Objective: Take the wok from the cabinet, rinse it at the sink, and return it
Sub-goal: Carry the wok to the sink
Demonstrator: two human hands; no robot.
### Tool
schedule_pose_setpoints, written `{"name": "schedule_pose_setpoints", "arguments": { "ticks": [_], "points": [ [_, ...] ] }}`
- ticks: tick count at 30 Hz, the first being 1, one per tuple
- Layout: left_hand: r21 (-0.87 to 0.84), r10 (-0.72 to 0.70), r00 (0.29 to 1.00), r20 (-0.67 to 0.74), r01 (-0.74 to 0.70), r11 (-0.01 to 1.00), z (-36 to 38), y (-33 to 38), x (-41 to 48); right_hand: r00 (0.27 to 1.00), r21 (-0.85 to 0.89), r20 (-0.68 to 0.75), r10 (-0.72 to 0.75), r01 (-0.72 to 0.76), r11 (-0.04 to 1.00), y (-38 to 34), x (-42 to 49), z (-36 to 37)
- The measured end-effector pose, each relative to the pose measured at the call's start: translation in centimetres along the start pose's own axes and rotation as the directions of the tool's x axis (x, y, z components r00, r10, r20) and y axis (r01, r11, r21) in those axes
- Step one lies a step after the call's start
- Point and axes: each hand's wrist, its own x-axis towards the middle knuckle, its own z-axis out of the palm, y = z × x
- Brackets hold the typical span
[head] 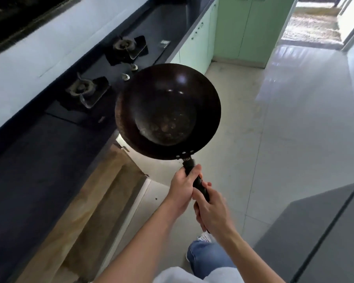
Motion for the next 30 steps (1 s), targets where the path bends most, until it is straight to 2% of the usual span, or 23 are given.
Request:
{"name": "schedule_pose_setpoints", "arguments": {
  "ticks": [7, 19, 30],
  "points": [
    [0.089, -0.013, 0.994, 0.111, 0.003, 0.996, 5.2, 2.6, 7.6, 0.989, 0.079, -0.145, 0.008, 0.003, 0.997, -3.0, 5.7, -3.7],
    [0.131, -0.163, 0.933, 0.322, 0.127, 0.983, 15.3, 4.0, 15.4, 0.916, 0.099, -0.402, 0.009, 0.033, 0.994, -4.4, 11.7, -11.7],
    [0.172, -0.236, 0.887, 0.398, 0.181, 0.968, 23.4, 7.6, 31.1, 0.876, 0.112, -0.477, 0.069, -0.017, 0.994, -8.3, 26.7, -19.3]
  ]
}}
